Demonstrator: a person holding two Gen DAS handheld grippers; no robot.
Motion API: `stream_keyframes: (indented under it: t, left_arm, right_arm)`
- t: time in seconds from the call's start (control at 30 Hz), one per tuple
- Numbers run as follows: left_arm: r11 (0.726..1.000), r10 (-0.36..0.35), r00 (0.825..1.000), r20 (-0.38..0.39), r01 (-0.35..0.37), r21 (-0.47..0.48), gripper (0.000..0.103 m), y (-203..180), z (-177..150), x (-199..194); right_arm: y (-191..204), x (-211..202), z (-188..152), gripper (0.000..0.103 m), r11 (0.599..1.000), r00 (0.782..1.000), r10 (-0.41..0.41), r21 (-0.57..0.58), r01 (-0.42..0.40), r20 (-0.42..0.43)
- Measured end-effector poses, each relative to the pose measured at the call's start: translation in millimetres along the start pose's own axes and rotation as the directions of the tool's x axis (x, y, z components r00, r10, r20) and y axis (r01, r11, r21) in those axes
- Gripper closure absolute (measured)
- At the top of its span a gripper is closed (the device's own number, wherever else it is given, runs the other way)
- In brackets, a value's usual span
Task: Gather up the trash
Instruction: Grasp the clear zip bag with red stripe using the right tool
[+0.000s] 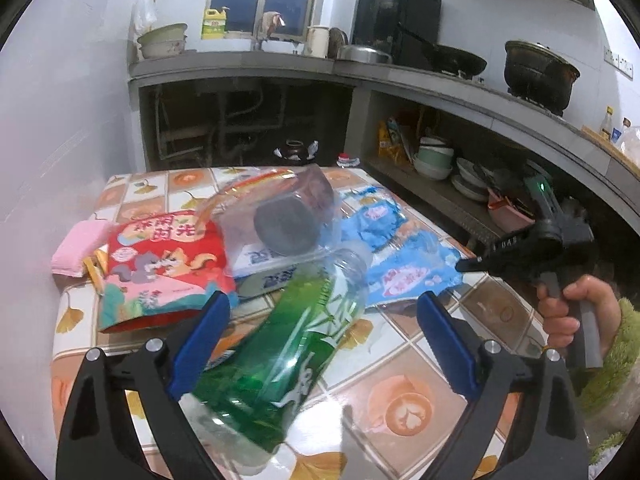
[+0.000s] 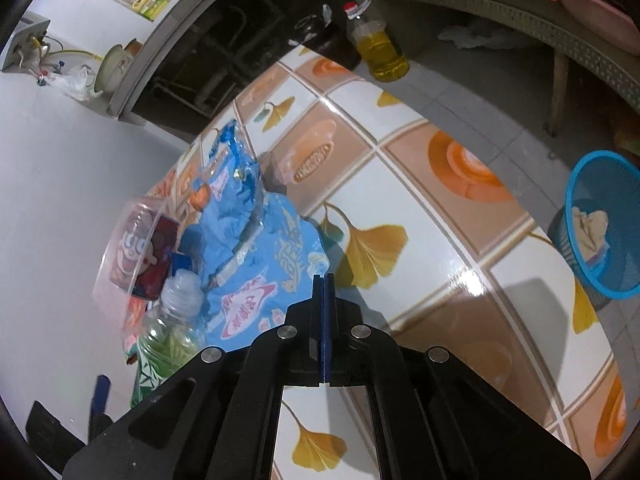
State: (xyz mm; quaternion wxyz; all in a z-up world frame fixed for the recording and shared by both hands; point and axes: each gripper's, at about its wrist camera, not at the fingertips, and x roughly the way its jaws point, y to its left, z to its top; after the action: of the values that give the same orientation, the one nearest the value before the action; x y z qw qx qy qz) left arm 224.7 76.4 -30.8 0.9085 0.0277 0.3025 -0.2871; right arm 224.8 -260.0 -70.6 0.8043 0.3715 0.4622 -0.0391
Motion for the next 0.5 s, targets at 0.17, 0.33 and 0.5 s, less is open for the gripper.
stream_keyframes:
  t: [0.17, 0.33, 0.5]
  left_arm:
    - [0.998, 0.064, 0.998, 0.029, -0.064, -0.016, 0.011, 16, 11, -12]
    - [0.988, 0.14, 0.99, 0.023, -0.138, -0.069, 0.011, 47, 22, -13]
    - [0.973, 0.201, 0.98, -0.001, -0.2, -0.113, 0.014, 76, 29, -10]
  right_arm:
    - [1, -3, -7, 0.099, 0.999, 1.0, -0.013, -0.053, 0.011, -0.028]
    - [5, -16, -7, 0.056, 0.995, 1.0, -0.004, -0.102, 0.003, -0.007]
    - [18, -33, 1, 0.047, 0.984, 0.999, 0.004, -0.179, 0.002, 0.034]
